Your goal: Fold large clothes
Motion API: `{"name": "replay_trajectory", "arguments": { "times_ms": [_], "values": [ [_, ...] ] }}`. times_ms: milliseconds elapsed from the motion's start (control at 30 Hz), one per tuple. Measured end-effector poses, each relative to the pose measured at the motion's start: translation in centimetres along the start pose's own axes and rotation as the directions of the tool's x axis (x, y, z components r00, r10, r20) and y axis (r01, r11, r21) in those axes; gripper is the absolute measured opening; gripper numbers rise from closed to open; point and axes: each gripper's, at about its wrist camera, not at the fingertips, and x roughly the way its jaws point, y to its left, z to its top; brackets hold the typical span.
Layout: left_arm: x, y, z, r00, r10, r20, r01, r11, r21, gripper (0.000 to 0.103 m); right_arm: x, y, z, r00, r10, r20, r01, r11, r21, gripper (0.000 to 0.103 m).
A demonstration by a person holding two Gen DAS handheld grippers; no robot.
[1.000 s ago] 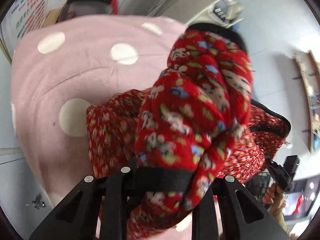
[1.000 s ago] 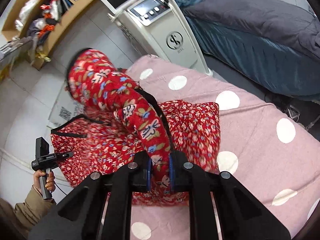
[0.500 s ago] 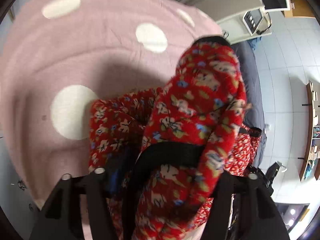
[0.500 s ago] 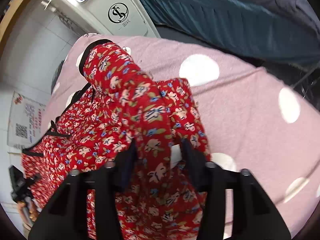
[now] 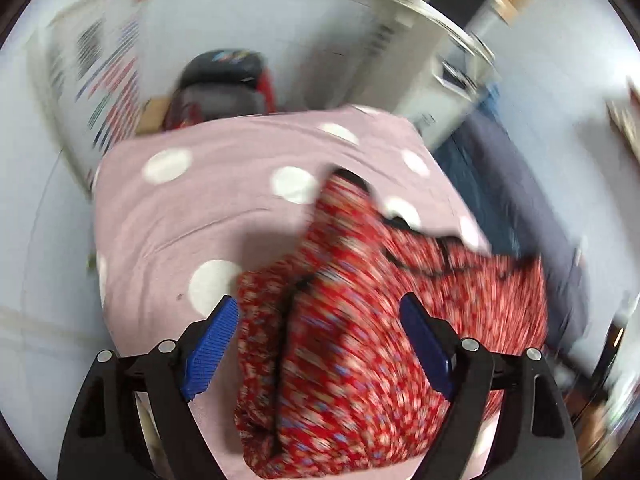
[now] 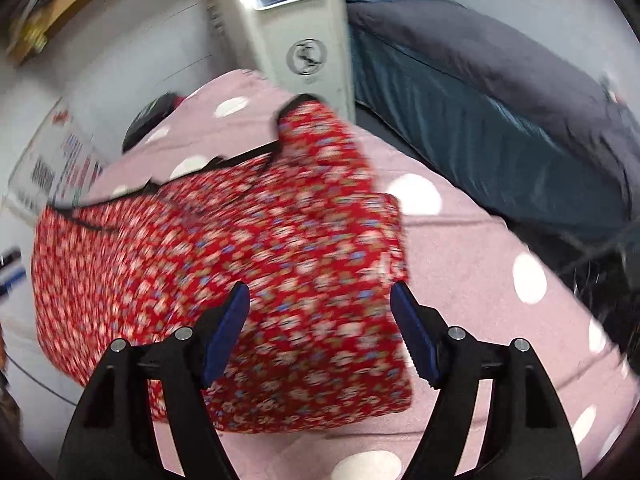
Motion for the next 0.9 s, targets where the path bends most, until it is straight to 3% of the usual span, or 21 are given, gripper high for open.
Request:
{"name": "replay_trajectory", "arguments": {
  "times_ms": [67, 133, 233, 300, 333, 367, 400, 467, 600, 900],
  "values": [
    [1.0, -2.7, -1.3, 0.998, 0.049, -0.03, -0.044, 0.986, 0.158, 0.081, 0.5, 2.2, -0.2, 0.999, 0.027, -0.031, -0.029, 0.996, -0.085, 0.078],
    [2.2, -3.9, -1.9, 0.994, 0.109, -0.028, -0.101, 0.973, 0.208, 0.082, 1.3, 3.9, -0.6, 0.999, 0.02, -0.049, -0.026, 0.99, -0.136, 0.078],
    [5.0, -3.6, -1.1, 0.989, 0.133, -0.072, -0.118, 0.976, 0.185, 0.094, 2.9, 4.0, -0.4, 0.996, -0.005, -0.085, -0.006, 0.993, -0.12, 0.082],
    [7.4, -2.0, -0.4, 0.968, 0.223, -0.114, -0.206, 0.968, 0.146, 0.094, 4.7, 3.1, -0.3, 0.989, -0.081, -0.127, 0.069, 0.993, -0.096, 0.082],
    [8.8, -0.7, -0.4, 0.951, 0.258, -0.17, -0.24, 0.963, 0.119, 0.098, 5.3, 3.0, -0.3, 0.986, -0.081, -0.146, 0.067, 0.993, -0.099, 0.082],
    [10.2, 0.2, -0.4, 0.942, 0.244, -0.229, -0.23, 0.969, 0.086, 0.098, 5.9, 2.9, -0.5, 0.984, -0.078, -0.162, 0.061, 0.992, -0.108, 0.084],
    [11.8, 2.0, -0.4, 0.937, 0.152, -0.315, -0.166, 0.986, -0.017, 0.098, 6.4, 3.1, -0.5, 0.982, -0.085, -0.17, 0.065, 0.99, -0.121, 0.086],
    [13.0, 4.1, -0.7, 0.931, 0.058, -0.36, -0.117, 0.983, -0.144, 0.098, 7.5, 3.6, -0.4, 0.976, -0.111, -0.187, 0.086, 0.986, -0.14, 0.09],
    [13.8, 4.1, -0.7, 0.932, 0.048, -0.36, -0.094, 0.989, -0.111, 0.099, 9.9, 4.3, 0.0, 0.967, -0.143, -0.21, 0.121, 0.986, -0.113, 0.097],
    [15.2, 5.6, -1.0, 0.936, -0.01, -0.351, -0.043, 0.989, -0.142, 0.099, 11.5, 5.1, -0.2, 0.968, -0.175, -0.181, 0.154, 0.981, -0.121, 0.098]
  ]
}}
